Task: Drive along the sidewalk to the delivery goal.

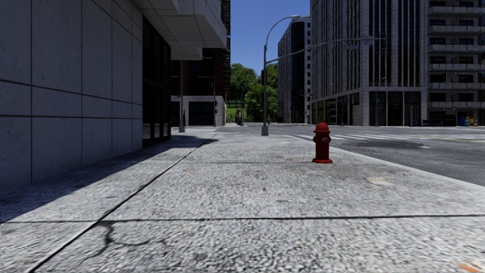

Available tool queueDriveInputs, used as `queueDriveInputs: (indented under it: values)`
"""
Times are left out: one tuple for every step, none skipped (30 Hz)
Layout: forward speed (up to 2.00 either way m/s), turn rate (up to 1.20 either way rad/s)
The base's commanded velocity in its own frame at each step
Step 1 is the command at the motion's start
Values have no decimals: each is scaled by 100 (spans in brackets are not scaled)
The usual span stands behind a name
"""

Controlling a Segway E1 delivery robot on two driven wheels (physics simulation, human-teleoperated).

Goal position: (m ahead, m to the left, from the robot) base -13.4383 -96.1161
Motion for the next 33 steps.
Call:
queueDriveInputs:
  values:
    - [200, 0]
    - [200, 0]
    - [200, 0]
    - [200, 0]
    - [200, 0]
    - [200, 0]
    - [200, 0]
    - [200, 0]
    - [200, 0]
    - [200, 0]
    - [200, 0]
    - [200, 0]
    - [200, 0]
    - [200, 0]
    - [200, 0]
    - [200, 0]
    - [200, 0]
    - [200, 0]
    - [200, 0]
    - [200, 0]
    - [200, 0]
    - [200, 0]
    - [200, 0]
    - [200, 0]
    - [200, 0]
    - [200, 0]
    - [200, 0]
    - [200, 0]
    - [200, 0]
    - [200, 0]
    - [200, 0]
    - [200, 0]
    - [200, 0]
